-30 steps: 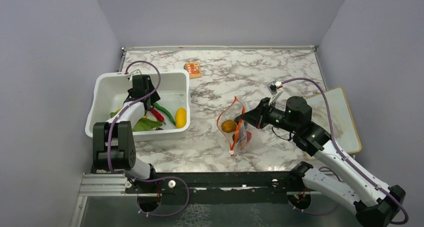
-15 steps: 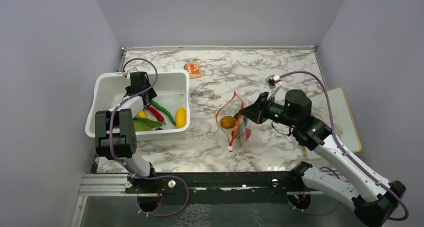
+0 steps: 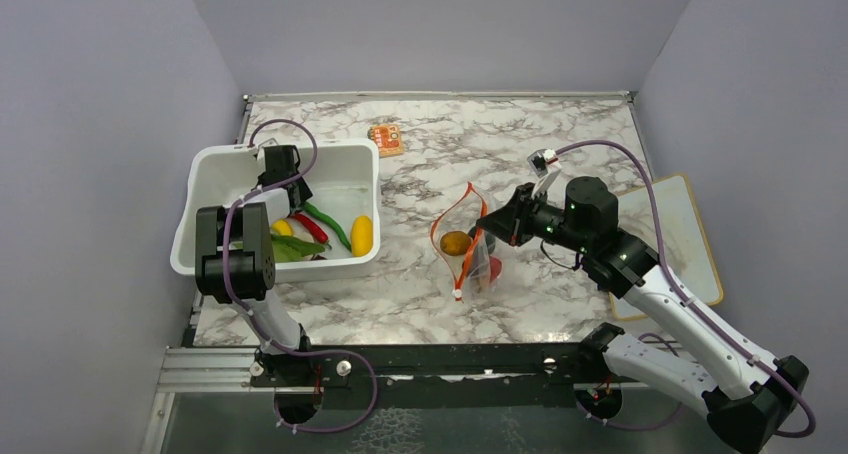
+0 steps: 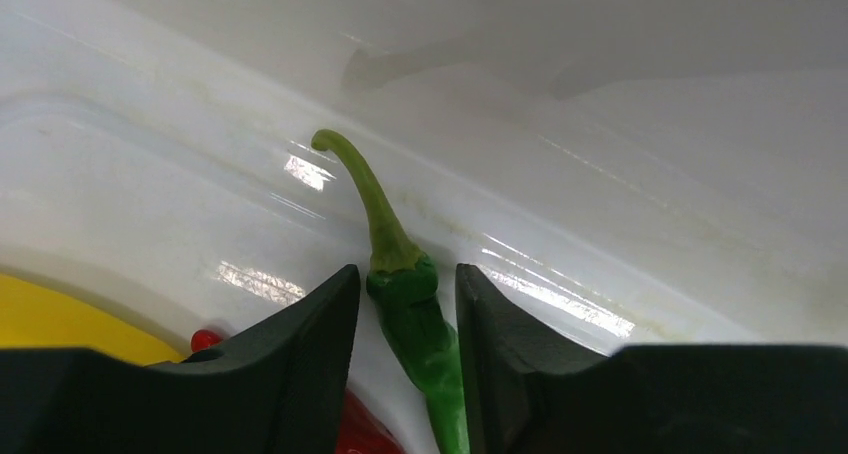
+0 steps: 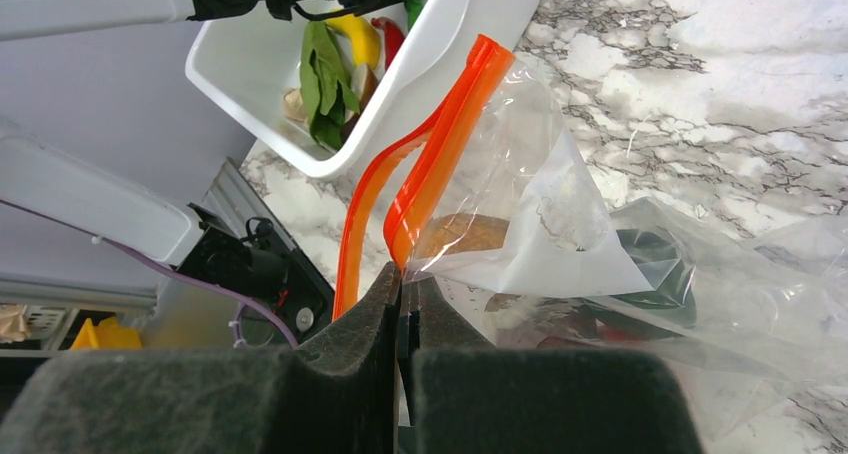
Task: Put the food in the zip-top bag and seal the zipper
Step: Pick up the fake vegetable from the bin.
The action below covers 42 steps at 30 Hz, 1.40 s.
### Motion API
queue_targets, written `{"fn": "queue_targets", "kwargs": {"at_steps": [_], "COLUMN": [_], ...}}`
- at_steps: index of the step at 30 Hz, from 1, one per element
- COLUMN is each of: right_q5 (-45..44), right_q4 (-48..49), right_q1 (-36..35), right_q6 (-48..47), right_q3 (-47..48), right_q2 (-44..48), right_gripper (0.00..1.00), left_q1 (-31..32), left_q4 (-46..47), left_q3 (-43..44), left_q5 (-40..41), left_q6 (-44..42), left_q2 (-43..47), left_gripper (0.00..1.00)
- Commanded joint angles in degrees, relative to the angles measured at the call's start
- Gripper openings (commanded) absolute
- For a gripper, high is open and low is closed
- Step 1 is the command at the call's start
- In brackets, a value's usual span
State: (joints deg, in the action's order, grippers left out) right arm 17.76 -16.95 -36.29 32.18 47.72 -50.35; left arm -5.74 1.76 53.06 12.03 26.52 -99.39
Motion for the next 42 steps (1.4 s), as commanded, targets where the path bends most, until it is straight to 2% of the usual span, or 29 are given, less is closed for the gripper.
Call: {"fn": "queue_targets", "kwargs": {"at_steps": [1,11,17,35,42], "right_q5": [-1.4,-1.34,-0.97,-2.02,-2.58], "right_q4": [0.78,0.75,1.87,2.54,0.99], "right_q1": [-0.18,-0.17,-0.13,-0.17,-0.18], "right_q6": [-0.63,-0.14,0.94,3.44,4.74], "right_q3": [0.61,-0.42,-3.13,-6.97,-5.81], "right_q2": [0.72,1.77,3.59,5.58,4.42], "right_gripper": [0.01,0.01,0.01,0.01,0.01], "left_q1": [-0.42,-0.42,-0.37,-0.03,6.22], "left_q4": [0.55,-1.29,-2.07,-6.17,-6.67], "left_q3": [0.91,0.63,-3.43,-8.32,-8.25], "left_q5": [-0.4,-1.92,-5.22,-13.72,-12.63], "left_q6": [0.55,0.57,2.57,2.06,-1.01], "left_q2": [-1.37,0.92,7.44,26.34,33.88], "left_gripper": [0.4,0.18,0.13,0.12,0.12]}}
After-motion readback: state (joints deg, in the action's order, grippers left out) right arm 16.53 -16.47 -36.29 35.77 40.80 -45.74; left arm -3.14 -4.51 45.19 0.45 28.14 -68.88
